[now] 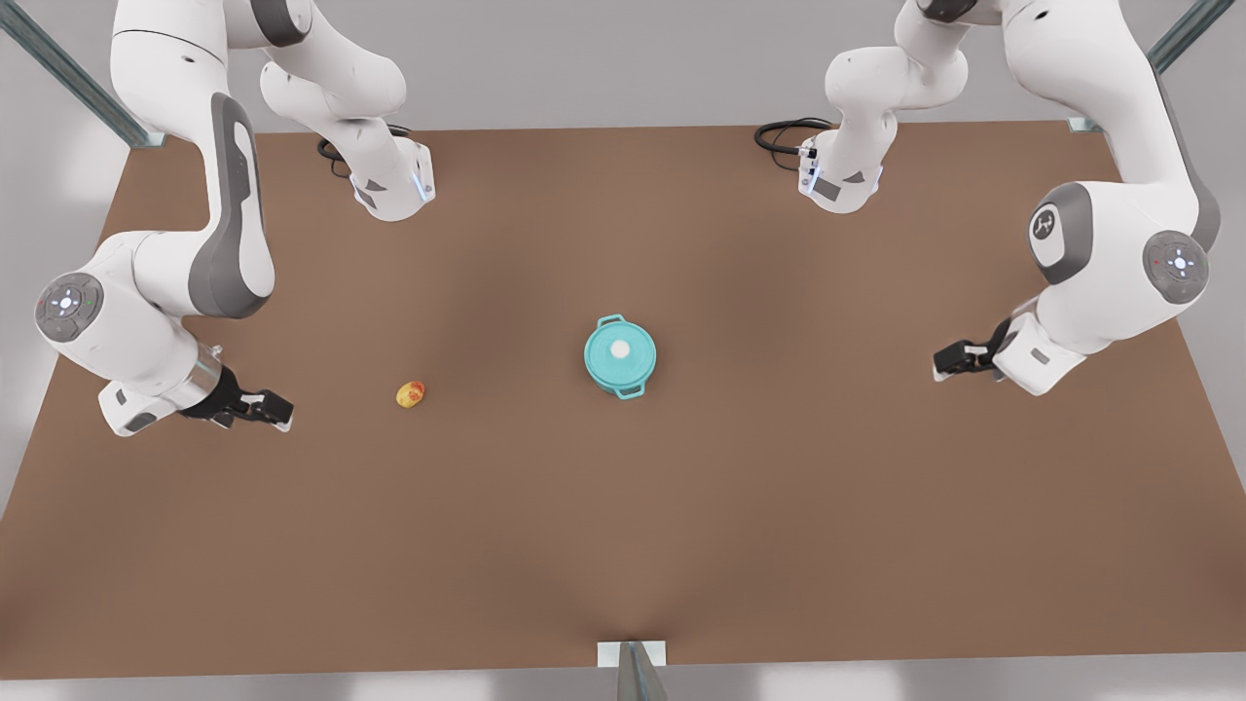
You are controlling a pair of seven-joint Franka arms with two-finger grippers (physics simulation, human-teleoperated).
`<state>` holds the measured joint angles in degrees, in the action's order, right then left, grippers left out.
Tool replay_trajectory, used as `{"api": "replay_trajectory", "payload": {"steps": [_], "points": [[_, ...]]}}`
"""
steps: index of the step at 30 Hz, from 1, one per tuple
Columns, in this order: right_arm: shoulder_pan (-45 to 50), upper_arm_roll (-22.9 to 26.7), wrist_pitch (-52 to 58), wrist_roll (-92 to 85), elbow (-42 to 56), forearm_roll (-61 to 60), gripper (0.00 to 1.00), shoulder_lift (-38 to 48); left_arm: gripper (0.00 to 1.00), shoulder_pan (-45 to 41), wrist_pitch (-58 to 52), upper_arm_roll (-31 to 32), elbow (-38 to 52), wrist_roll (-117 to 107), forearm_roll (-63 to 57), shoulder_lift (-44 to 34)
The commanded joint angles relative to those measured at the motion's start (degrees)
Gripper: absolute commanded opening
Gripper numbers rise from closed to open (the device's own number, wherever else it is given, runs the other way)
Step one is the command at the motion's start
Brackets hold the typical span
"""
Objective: Open the pot lid and put the potato into the pot
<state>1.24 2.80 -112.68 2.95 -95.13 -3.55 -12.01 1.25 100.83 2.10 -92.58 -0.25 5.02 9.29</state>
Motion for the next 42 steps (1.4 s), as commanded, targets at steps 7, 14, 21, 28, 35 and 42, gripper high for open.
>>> {"api": "replay_trajectory", "payload": {"steps": [7, 14, 21, 28, 35, 42], "points": [[1.6, 0.1, 0.4, 19.5, 0.5, 2.3, 1.00, -0.7, 1.00, -12.1, 1.4, 2.4, 1.5, -14.1, -6.7, 1.1], [1.7, 0.1, 8.2, 21.9, -0.1, 2.0, 1.00, -2.2, 1.00, -28.1, 5.1, 9.3, 15.8, -57.7, -4.9, 19.1], [6.7, 0.1, -5.8, 30.4, -15.7, 2.1, 1.00, 2.9, 1.00, -35.9, 14.1, 9.4, 16.5, -72.1, -12.1, 27.9], [7.0, 0.1, -17.4, 32.5, -27.3, 2.0, 1.00, 7.1, 1.00, -37.8, 26.2, 9.4, 7.8, -79.2, -14.4, 26.3], [12.3, 0.0, -25.8, 38.8, -27.5, 2.3, 1.00, 0.4, 1.00, -40.2, 28.6, 9.4, 3.7, -80.9, -18.8, 26.8], [13.9, -0.1, -29.6, 39.9, -29.9, 2.3, 1.00, -1.2, 1.00, -41.4, 30.7, 9.4, -0.8, -82.6, -22.8, 26.4]]}}
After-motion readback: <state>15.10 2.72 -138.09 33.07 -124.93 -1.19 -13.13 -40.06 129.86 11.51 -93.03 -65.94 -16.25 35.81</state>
